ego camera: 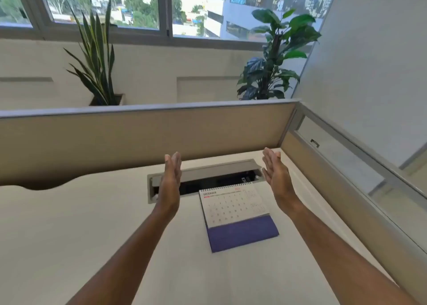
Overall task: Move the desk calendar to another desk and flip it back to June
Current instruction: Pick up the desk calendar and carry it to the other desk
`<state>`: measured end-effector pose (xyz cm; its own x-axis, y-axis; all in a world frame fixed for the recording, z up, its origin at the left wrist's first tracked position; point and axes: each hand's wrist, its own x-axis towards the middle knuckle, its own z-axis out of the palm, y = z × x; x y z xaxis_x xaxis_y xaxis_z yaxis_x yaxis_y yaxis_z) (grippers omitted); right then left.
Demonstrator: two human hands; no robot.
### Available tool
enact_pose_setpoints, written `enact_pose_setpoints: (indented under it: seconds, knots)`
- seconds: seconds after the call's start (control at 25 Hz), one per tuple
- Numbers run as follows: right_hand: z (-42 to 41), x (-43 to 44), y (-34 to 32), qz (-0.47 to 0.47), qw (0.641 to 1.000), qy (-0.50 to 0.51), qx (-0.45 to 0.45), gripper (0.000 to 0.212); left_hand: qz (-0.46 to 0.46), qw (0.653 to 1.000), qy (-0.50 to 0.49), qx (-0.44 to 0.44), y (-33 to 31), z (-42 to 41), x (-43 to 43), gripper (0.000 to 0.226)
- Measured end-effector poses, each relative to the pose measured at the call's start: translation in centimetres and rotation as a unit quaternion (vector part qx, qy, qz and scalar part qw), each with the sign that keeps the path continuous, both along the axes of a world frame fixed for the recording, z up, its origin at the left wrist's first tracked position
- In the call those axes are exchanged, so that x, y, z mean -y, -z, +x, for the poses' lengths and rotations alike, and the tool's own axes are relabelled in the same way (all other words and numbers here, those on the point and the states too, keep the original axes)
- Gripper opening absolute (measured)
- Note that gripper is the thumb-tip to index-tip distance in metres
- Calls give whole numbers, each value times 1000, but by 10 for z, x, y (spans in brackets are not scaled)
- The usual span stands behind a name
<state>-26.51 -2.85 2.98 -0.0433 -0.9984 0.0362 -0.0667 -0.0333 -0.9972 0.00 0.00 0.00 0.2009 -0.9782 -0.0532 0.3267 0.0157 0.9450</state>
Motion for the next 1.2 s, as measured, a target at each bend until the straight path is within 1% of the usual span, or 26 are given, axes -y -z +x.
enact_pose_setpoints:
  seconds: [0.16,0.24,0.4,0.56,0.68,0.76,0.84,0.88,0.92,1.04,1.12,1.2]
  knots:
    - [-15,3,52,70,997,14,2,62,62,998,-7,-14,46,-22,3,67]
    - [-23,1,77,98,995,31,2,66,98,995,-22,-18,67,-34,0,68]
    - [-40,-3,120,171,983,71,-5,88,179,982,-54,11,102,-54,-5,69]
    - [-56,-5,145,212,965,153,-35,77,255,958,-128,26,123,-70,-13,57]
    - [-63,1,157,228,956,178,-50,65,282,944,-159,63,134,-74,-17,40]
    - [-66,5,162,243,952,175,-62,49,283,944,-142,95,139,-76,-18,33]
    - [-67,6,166,245,951,164,-96,25,286,941,-113,143,140,-77,-18,32]
    - [-67,7,170,239,950,161,-115,17,288,937,-99,171,140,-78,-17,33]
    - [-68,8,174,236,951,160,-122,15,290,933,-87,195,140,-78,-17,35]
    - [-68,11,182,240,951,167,-100,34,292,925,-49,236,137,-77,-17,41]
    - [-68,12,183,249,951,167,-73,41,297,925,-28,234,136,-75,-16,47]
    - [-67,12,182,256,950,175,-29,43,310,927,-12,212,134,-73,-15,50]
